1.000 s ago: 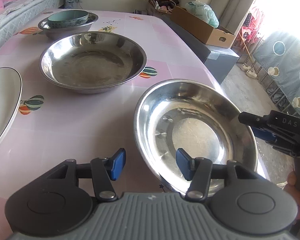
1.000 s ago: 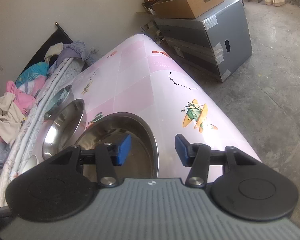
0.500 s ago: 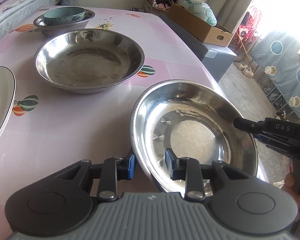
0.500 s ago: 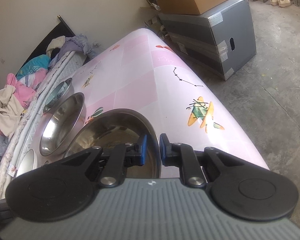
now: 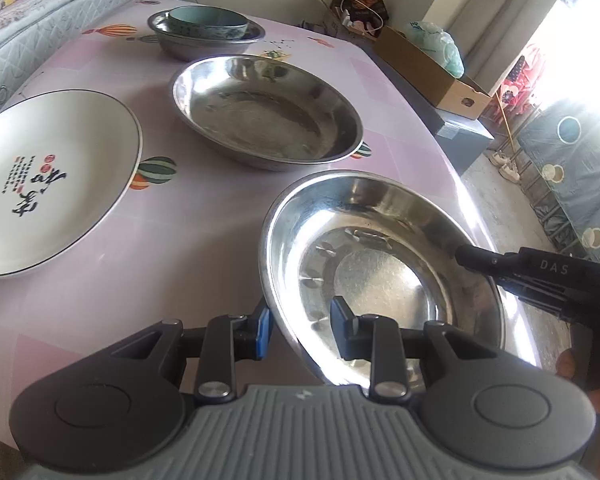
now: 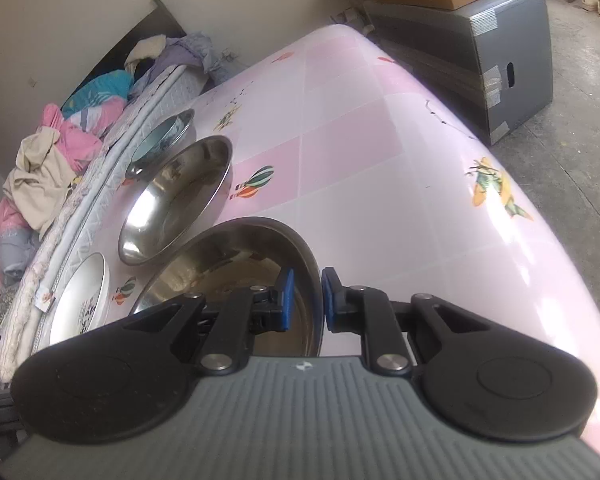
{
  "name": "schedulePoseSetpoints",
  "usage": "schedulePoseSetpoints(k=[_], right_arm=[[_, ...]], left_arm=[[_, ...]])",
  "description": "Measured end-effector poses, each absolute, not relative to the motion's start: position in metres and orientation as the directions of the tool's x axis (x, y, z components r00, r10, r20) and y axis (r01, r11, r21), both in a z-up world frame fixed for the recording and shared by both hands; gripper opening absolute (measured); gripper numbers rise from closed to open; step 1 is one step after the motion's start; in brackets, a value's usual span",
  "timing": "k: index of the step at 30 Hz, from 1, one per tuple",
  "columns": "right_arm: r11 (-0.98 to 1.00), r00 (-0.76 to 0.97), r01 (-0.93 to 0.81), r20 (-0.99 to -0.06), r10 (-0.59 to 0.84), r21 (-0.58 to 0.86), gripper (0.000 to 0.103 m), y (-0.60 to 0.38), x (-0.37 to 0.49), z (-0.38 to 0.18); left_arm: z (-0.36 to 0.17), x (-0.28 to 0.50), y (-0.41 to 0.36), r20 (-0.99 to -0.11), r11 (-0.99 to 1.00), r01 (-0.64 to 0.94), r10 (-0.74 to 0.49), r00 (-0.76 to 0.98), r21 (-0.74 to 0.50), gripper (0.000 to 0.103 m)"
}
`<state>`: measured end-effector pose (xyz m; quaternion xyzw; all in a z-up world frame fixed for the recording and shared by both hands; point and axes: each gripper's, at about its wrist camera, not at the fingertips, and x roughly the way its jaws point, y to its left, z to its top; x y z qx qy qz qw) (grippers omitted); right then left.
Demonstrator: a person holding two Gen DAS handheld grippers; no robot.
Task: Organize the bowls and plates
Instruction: 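Lift the steel dish off the table with the left gripper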
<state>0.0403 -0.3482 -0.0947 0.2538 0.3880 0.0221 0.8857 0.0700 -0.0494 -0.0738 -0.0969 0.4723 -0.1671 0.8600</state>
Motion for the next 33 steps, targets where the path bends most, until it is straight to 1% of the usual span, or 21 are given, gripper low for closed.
schedulePoseSetpoints(k=[4, 9, 13, 15, 33], right_arm=[[0.878, 0.675, 0.133, -0.691, 0.260, 0.460, 0.016, -0.330, 0.048, -0.097], [0.889, 0.671, 0.135, -0.701, 0.243, 0.438, 0.016, -0.324, 0.051, -0.097], [0.892, 0.675, 0.145, -0.702, 0.228, 0.429, 0.016, -0.327, 0.051, -0.096], [0.892, 0.675, 0.148, -0.703, 0.224, 0.427, 0.016, -0.329, 0.052, -0.096], [0.891, 0.666, 0.153, -0.710, 0.226, 0.427, 0.016, -0.326, 0.058, -0.101]], left_arm=[[-0.075, 0.071, -0.034, -0.778, 0.926, 0.168, -0.374, 0.505, -0.337, 0.031], [-0.076, 0.073, -0.032, -0.777, 0.925, 0.173, -0.377, 0.504, -0.337, 0.033], [-0.077, 0.075, -0.036, -0.776, 0.927, 0.188, -0.375, 0.508, -0.325, 0.038], [-0.079, 0.076, -0.036, -0.777, 0.925, 0.191, -0.380, 0.502, -0.329, 0.039], [-0.082, 0.082, -0.038, -0.776, 0.927, 0.185, -0.375, 0.507, -0.327, 0.039]])
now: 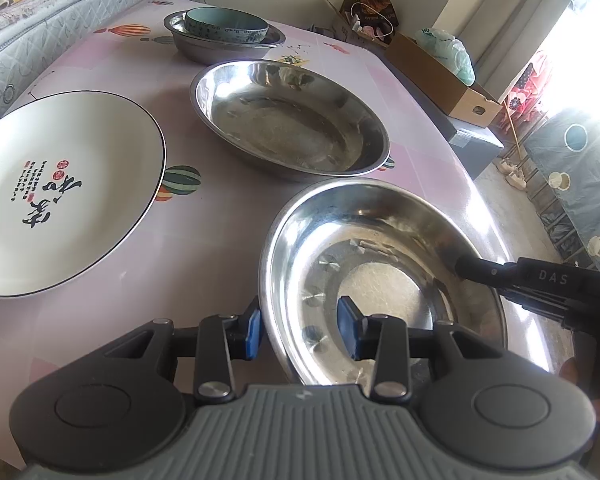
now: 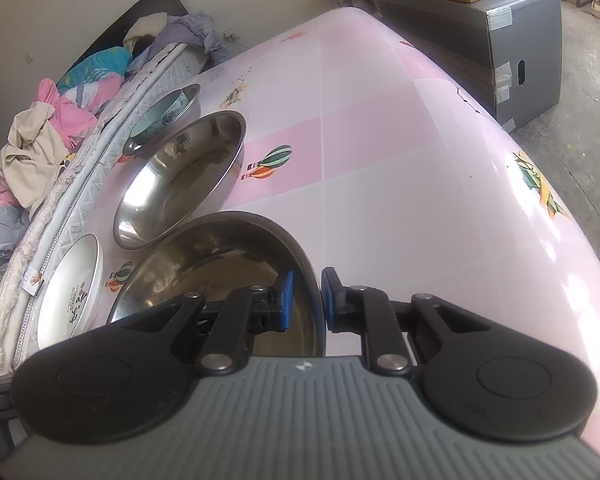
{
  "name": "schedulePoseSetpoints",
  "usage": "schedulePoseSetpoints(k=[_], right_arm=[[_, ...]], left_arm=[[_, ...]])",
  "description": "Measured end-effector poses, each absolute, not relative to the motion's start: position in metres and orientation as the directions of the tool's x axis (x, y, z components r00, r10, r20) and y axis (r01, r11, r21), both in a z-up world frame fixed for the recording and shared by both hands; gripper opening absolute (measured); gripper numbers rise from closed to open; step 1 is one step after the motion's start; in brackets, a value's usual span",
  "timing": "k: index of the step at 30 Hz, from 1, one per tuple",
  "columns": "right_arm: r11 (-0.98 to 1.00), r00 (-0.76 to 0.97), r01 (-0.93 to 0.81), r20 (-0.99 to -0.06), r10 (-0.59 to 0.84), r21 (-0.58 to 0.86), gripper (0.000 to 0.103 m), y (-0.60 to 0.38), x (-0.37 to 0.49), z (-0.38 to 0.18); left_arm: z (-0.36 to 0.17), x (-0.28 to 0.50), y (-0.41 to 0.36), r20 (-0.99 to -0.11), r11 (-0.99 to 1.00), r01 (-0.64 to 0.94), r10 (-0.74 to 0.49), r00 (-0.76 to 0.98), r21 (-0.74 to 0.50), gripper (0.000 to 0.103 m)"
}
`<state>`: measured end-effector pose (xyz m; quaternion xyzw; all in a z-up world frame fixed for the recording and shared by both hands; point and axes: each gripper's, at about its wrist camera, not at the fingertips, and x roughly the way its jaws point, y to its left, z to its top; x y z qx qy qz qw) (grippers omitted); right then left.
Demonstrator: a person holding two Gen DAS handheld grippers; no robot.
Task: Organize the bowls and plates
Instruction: 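Lift the steel dish off the table with the left gripper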
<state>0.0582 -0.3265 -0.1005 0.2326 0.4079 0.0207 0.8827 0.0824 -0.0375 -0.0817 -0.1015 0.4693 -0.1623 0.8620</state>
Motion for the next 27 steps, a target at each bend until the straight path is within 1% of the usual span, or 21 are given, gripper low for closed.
schedulePoseSetpoints(k=[17, 27], right_arm=[[0.891, 0.672, 0.177, -0.713, 0.201, 0.417, 0.017, -0.3327, 0.0569, -0.0997], [0.886, 0.669, 0.182, -0.714, 0.206, 0.427, 0.017, -0.3351, 0.0570, -0.0992]], left_arm=[[-0.0852, 0.0807, -0.0425, -0.779, 0.913, 0.219, -0.409, 0.476, -0.345, 0.039], [-0.0863, 0.0806, -0.0419, -0.773, 0.910, 0.218, -0.415, 0.479, -0.353, 0.041]])
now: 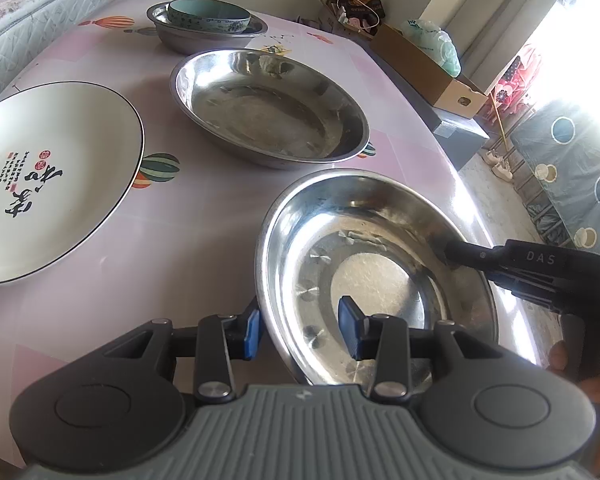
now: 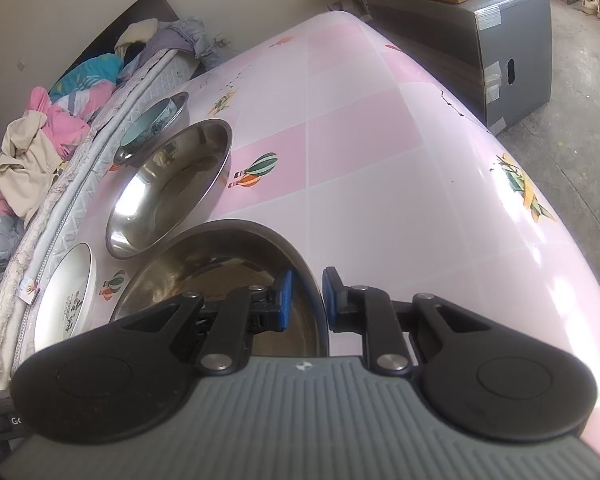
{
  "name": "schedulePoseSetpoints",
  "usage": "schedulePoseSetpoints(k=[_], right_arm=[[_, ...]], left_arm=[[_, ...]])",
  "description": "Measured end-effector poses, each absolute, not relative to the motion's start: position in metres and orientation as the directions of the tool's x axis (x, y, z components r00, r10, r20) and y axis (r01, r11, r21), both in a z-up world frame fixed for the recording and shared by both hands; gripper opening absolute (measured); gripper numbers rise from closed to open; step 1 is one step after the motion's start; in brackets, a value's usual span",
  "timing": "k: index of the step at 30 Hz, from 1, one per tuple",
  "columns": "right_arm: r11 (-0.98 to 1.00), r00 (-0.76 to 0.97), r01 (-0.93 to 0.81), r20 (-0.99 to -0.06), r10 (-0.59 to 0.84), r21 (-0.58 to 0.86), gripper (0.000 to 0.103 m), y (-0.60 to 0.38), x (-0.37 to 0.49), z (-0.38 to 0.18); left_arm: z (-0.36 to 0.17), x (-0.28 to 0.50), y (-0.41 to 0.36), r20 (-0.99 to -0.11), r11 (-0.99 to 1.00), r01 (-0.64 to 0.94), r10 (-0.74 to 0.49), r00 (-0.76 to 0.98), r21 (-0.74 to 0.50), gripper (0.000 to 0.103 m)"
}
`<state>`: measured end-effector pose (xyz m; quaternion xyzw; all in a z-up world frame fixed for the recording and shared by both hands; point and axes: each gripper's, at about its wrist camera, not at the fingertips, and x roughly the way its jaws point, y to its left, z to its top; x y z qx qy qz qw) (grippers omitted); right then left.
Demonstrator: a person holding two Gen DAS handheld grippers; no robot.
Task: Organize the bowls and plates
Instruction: 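Lift the steel dish off the table with the left gripper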
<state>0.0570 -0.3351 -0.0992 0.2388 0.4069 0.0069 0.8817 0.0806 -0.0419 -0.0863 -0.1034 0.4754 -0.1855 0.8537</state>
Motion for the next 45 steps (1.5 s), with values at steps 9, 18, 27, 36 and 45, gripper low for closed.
schedulePoseSetpoints(k=[9, 18, 27, 36, 45], right_arm=[[0.883, 0.659, 0.192, -0.723, 0.208, 0.428, 0.018, -0.335, 0.054, -0.101], [0.902, 0.657, 0.169, -0.727, 0.197, 0.397, 0.020, -0.326, 0.046, -0.097], [0.899, 0.652, 0.169, -0.730, 0.205, 0.404, 0.020, -0.322, 0.042, -0.101], [0.898, 0.642, 0.171, -0.737, 0.210, 0.405, 0.019, -0.322, 0.042, -0.102], [0.906, 0.630, 0.154, -0.746, 0.217, 0.394, 0.019, -0.321, 0.030, -0.102]], left_arm=[[-0.086, 0.084, -0.044, -0.765, 0.917, 0.216, -0.399, 0.506, -0.335, 0.040], [-0.080, 0.080, -0.040, -0.766, 0.923, 0.214, -0.385, 0.515, -0.320, 0.040], [-0.082, 0.083, -0.041, -0.778, 0.931, 0.214, -0.365, 0.511, -0.296, 0.040], [-0.082, 0.085, -0.047, -0.793, 0.941, 0.222, -0.334, 0.510, -0.254, 0.040], [-0.080, 0.080, -0.047, -0.801, 0.945, 0.212, -0.322, 0.504, -0.247, 0.040]])
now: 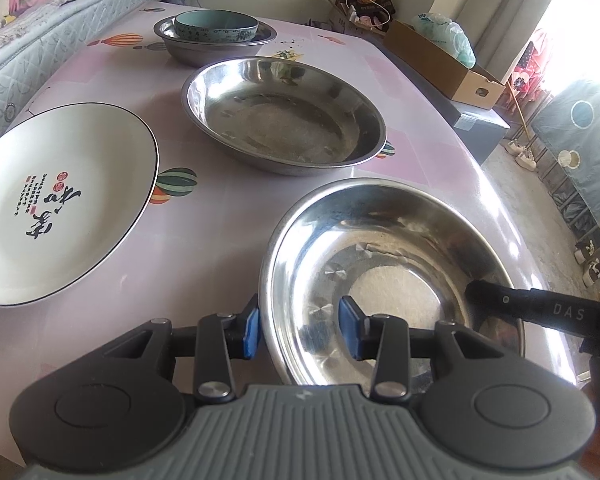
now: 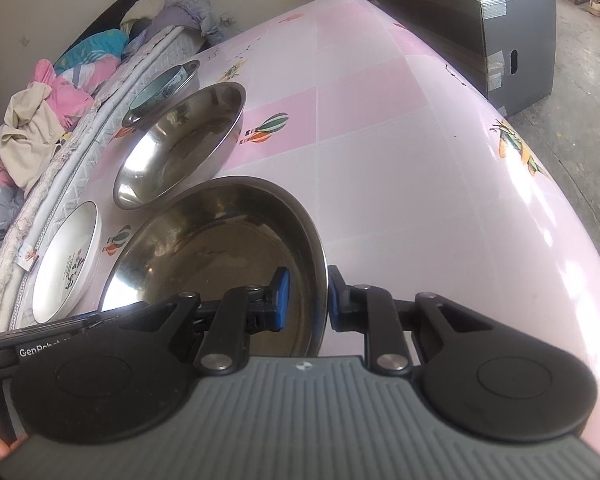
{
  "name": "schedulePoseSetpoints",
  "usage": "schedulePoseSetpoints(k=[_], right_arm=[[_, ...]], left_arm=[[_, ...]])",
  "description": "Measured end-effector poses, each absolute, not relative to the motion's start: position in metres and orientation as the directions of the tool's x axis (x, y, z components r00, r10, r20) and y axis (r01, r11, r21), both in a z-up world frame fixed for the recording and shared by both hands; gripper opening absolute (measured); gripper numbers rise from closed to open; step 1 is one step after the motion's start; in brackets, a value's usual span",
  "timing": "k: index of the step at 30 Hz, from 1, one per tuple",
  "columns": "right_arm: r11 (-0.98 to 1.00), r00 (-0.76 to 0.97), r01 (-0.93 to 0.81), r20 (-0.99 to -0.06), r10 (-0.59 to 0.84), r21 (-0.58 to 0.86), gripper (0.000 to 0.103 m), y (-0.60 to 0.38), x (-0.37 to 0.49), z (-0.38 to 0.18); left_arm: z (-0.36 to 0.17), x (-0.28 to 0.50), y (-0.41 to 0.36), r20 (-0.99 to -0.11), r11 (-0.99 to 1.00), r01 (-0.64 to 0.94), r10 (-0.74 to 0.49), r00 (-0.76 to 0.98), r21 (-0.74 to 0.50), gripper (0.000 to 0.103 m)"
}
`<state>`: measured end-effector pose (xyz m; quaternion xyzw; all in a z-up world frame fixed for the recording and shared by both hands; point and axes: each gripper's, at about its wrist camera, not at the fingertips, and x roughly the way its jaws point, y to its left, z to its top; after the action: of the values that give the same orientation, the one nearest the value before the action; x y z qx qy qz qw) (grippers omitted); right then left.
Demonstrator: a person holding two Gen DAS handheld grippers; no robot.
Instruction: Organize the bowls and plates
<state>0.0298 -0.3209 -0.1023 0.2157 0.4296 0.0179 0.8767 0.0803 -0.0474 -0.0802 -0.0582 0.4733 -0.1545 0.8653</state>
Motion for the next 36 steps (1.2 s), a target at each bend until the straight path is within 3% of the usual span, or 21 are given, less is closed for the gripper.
schedulePoseSetpoints(k=[36], right_arm=[[0.941, 0.668, 0.139, -0.731, 0.141, 0.308, 0.022, -0.308, 0.028, -0.095]], left_arm=[[-0.075, 0.073, -0.057, -0.803, 0.960, 0.209, -0.271, 0.531, -0.186, 0.048]])
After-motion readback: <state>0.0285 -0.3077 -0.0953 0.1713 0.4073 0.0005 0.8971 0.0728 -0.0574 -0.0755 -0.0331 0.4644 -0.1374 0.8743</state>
